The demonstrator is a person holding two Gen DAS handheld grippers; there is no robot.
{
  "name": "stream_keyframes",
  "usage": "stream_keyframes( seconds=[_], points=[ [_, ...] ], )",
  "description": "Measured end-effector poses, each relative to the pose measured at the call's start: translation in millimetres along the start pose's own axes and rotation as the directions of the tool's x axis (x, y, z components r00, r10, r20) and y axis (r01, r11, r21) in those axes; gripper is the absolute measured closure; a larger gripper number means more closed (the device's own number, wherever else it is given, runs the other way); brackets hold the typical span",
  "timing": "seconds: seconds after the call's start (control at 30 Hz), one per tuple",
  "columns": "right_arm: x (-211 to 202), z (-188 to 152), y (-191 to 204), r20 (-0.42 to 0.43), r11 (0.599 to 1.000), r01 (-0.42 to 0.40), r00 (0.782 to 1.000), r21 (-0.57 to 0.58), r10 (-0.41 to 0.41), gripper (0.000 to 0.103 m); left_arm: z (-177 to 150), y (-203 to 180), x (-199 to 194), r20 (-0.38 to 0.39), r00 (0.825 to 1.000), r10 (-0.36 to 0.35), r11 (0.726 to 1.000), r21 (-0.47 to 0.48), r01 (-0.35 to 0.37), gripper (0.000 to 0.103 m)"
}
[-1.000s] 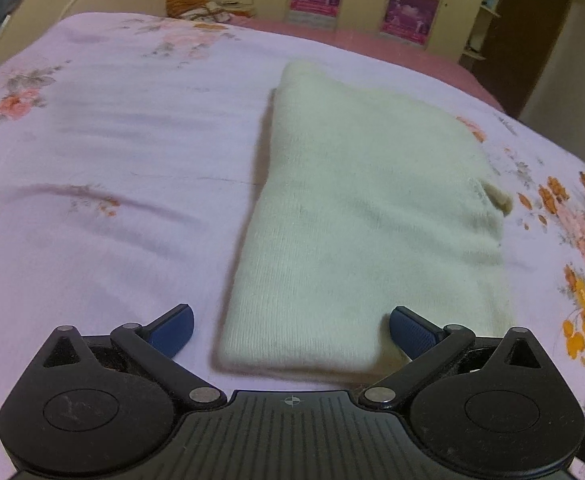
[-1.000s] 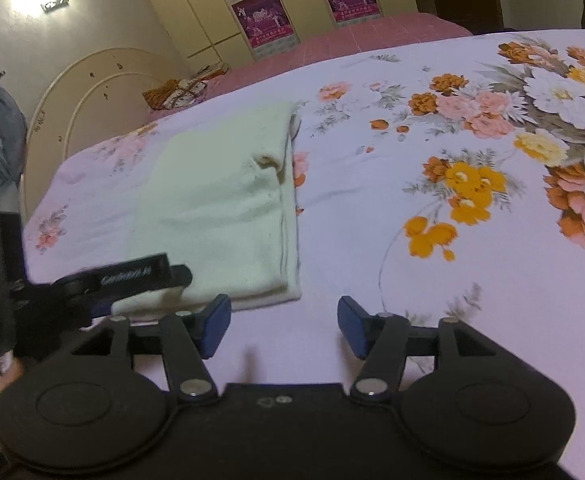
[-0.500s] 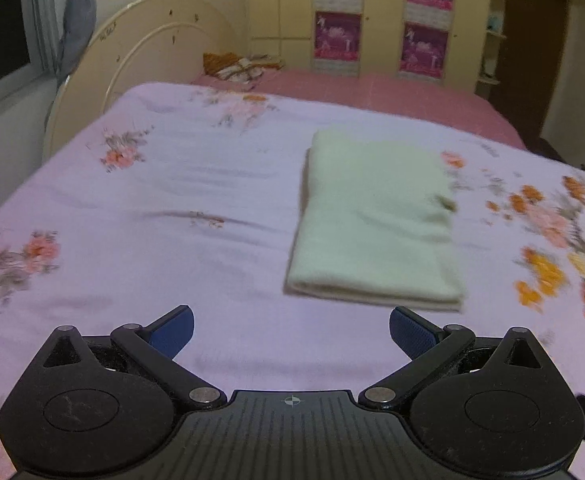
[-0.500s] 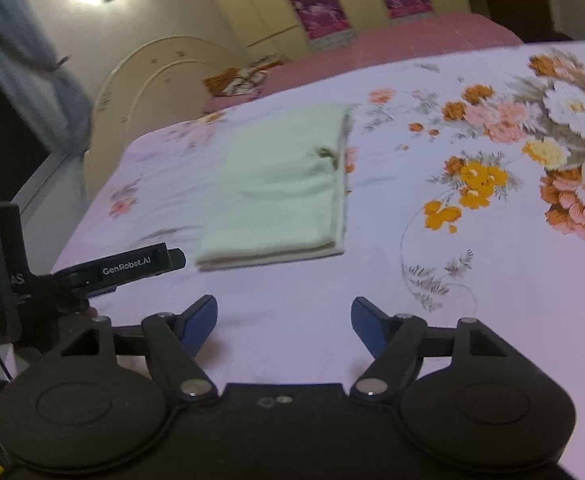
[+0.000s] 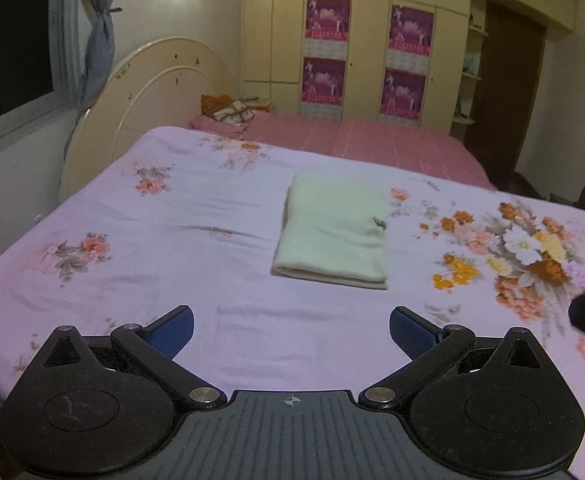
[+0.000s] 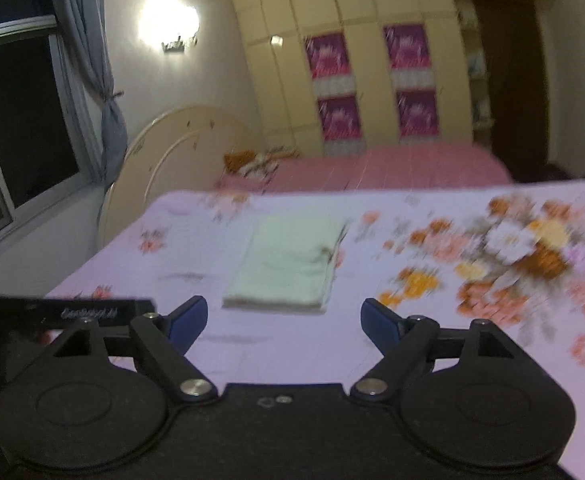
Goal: Fold small clothes
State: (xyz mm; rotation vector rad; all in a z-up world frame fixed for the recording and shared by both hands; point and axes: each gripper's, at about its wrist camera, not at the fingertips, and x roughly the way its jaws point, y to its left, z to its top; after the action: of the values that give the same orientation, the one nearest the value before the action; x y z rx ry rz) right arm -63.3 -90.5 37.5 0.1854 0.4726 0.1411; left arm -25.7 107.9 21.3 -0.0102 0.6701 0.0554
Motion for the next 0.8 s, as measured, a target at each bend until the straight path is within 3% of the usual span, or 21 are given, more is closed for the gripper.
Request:
stream_keyframes(
  seconds=[0.17, 0.8],
  points=[
    [-25, 0, 2, 0.077, 0.999, 0.031, 0.997, -0.028, -0.028, 0.018, -7, -2, -26, 0.020, 1.000, 0.003, 1.000, 0.009, -0.003, 0.000],
    [-44, -13, 4, 0.055, 0.999, 0.035, 0.998, -0.033, -0.034, 0.018, -19, -5, -55, 0.031, 0.999, 0.012, 1.000, 0.003, -0.013, 0.000]
  ],
)
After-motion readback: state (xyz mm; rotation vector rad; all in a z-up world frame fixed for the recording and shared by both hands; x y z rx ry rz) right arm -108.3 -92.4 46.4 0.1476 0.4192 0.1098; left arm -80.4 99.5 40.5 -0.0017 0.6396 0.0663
